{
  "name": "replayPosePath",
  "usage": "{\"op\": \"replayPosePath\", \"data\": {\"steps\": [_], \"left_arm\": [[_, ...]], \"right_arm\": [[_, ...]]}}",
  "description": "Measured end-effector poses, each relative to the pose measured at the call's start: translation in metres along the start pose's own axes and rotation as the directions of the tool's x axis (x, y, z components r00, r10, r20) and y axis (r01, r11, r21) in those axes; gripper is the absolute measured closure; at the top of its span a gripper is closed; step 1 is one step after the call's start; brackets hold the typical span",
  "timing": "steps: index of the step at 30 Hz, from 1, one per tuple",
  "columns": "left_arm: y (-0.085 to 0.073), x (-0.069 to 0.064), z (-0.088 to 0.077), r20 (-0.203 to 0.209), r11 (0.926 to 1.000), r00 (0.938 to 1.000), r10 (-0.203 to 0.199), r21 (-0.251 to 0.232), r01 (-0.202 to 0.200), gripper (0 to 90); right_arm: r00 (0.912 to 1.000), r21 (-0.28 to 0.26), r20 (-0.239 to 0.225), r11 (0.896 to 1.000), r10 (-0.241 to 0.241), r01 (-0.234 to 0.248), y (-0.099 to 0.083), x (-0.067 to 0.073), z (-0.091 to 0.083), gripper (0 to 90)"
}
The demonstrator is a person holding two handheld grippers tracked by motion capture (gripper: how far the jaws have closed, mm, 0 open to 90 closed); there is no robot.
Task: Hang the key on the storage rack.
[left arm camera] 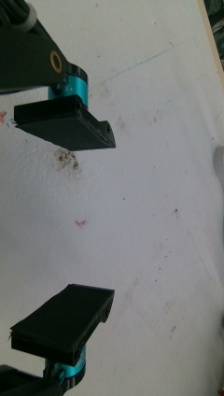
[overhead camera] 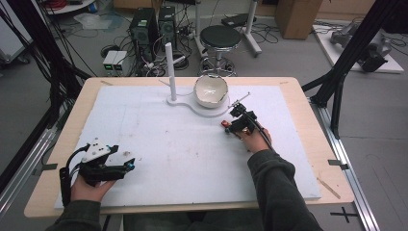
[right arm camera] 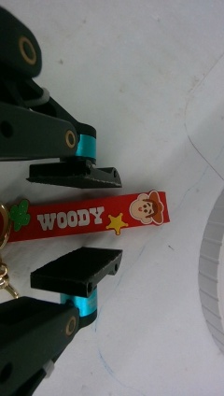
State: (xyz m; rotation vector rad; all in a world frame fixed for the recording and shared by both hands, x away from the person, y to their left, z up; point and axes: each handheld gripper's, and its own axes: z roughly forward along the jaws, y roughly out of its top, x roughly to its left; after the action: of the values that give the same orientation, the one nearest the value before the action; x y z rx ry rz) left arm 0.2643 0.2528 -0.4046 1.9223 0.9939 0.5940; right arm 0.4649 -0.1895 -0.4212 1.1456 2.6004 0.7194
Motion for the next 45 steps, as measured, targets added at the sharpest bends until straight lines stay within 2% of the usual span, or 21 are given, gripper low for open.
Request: {"op": "replayPosePath", "data": {"steps": [11, 22, 26, 29, 30, 32, 37, 38, 45], "left_arm": [[0.000, 0.001, 0.000, 0.000, 1.0000, 1.0000, 0.004, 0.001, -0.004, 23.3], [0.000, 0.001, -0.001, 0.000, 1.0000, 1.0000, 0.002, 0.000, -0.002, 23.3], [0.000, 0.001, -0.001, 0.000, 1.0000, 1.0000, 0.004, 0.002, -0.004, 23.3], [0.000, 0.001, -0.001, -0.001, 1.0000, 1.0000, 0.004, 0.001, -0.004, 23.3], [0.000, 0.001, -0.001, -0.002, 1.0000, 1.0000, 0.003, 0.000, -0.003, 23.3], [0.000, 0.001, -0.001, -0.002, 1.0000, 1.0000, 0.004, 0.000, -0.004, 23.3], [0.001, 0.000, 0.000, -0.004, 1.0000, 1.0000, 0.007, 0.002, -0.007, 23.3], [0.001, 0.000, 0.000, -0.004, 1.0000, 1.0000, 0.007, 0.002, -0.007, 23.3], [0.001, 0.000, 0.000, -0.004, 1.0000, 1.0000, 0.006, 0.002, -0.006, 23.3]], "right_arm": [[1.0000, -0.012, 0.003, 1.000, 0.001, -0.001, 0.000, -0.001, 0.000, 70.7], [1.0000, -0.028, -0.006, 1.000, 0.004, -0.004, -0.001, -0.004, -0.002, 72.3], [0.9996, -0.038, -0.025, 0.999, 0.010, -0.011, -0.001, -0.005, -0.006, 72.5], [0.9971, -0.060, -0.073, 0.998, 0.024, -0.028, -0.002, -0.007, -0.011, 72.6], [0.9971, -0.060, -0.073, 0.998, 0.024, -0.028, -0.002, -0.007, -0.011, 72.6], [0.9943, -0.087, -0.103, 0.995, 0.030, -0.039, -0.003, -0.010, -0.017, 72.7], [0.9904, -0.118, -0.132, 0.991, 0.043, -0.059, -0.004, -0.013, -0.025, 72.8], [0.9876, -0.142, -0.149, 0.987, 0.049, -0.071, -0.005, -0.014, -0.029, 72.9], [0.9857, -0.176, -0.164, 0.982, 0.039, -0.068, -0.005, -0.014, -0.037, 73.0]]}}
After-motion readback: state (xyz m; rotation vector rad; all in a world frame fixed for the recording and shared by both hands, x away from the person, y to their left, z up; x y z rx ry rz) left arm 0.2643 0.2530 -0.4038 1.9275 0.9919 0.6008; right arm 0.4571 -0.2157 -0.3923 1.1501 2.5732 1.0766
